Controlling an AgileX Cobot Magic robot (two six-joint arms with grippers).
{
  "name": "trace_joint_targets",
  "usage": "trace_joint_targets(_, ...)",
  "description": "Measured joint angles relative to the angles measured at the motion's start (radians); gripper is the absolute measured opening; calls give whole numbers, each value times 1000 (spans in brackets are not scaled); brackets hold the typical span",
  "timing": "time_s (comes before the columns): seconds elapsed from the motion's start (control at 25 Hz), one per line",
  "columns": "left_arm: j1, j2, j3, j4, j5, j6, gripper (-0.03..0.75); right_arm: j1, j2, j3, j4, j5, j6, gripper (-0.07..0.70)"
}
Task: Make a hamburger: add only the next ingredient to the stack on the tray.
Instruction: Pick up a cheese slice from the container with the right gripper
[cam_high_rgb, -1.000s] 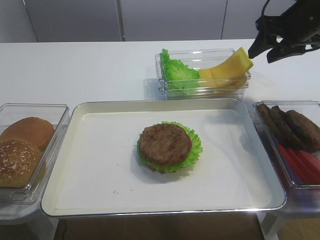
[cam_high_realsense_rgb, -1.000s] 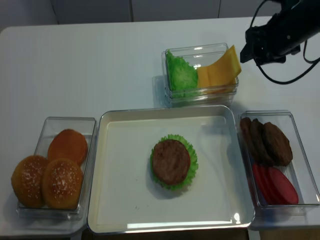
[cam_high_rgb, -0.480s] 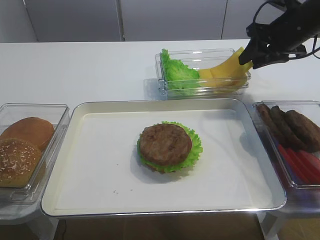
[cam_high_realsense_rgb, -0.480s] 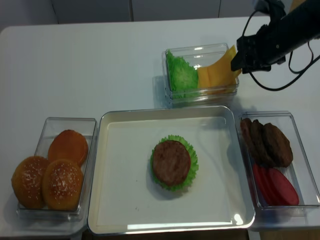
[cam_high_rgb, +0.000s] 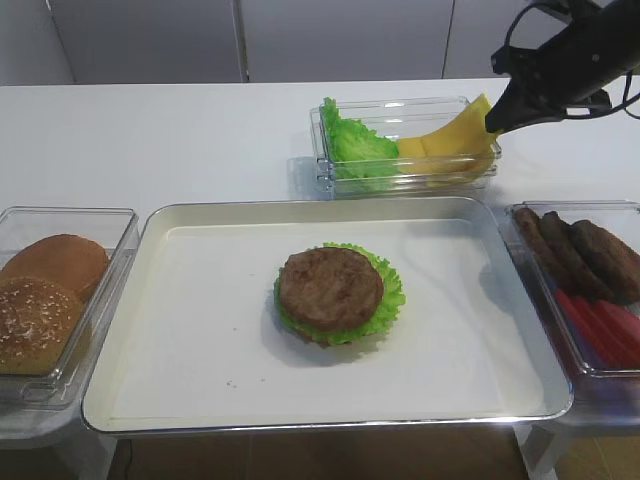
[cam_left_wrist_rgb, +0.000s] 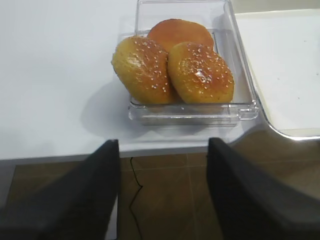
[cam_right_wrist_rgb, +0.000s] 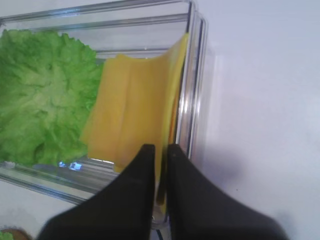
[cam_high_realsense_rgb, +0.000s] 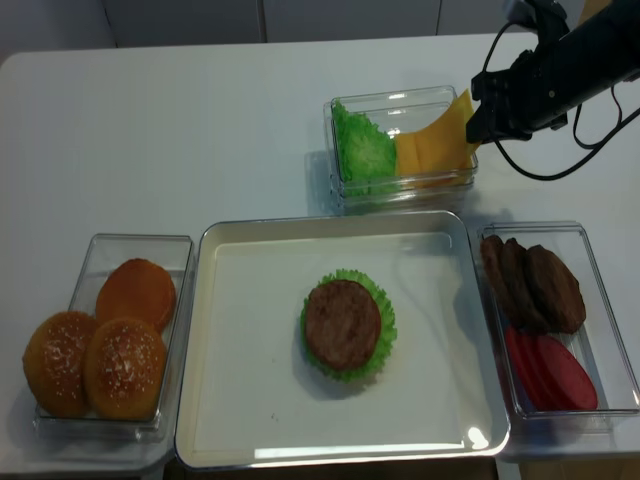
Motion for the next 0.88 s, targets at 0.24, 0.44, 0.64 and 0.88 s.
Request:
trace_joint_targets(0.24, 0, 0, 0, 0, 0, 0, 411, 0, 0, 0, 0, 0, -5, 29)
trace_joint_targets(0.44, 0, 0, 0, 0, 0, 0, 411, 0, 0, 0, 1, 0, -22, 27)
trace_joint_targets(0.64, 0, 0, 0, 0, 0, 0, 411, 0, -25, -6, 5, 0, -33, 27)
trace_joint_targets(0.88, 0, 0, 0, 0, 0, 0, 411, 0, -50, -10, 9, 2, -31, 26)
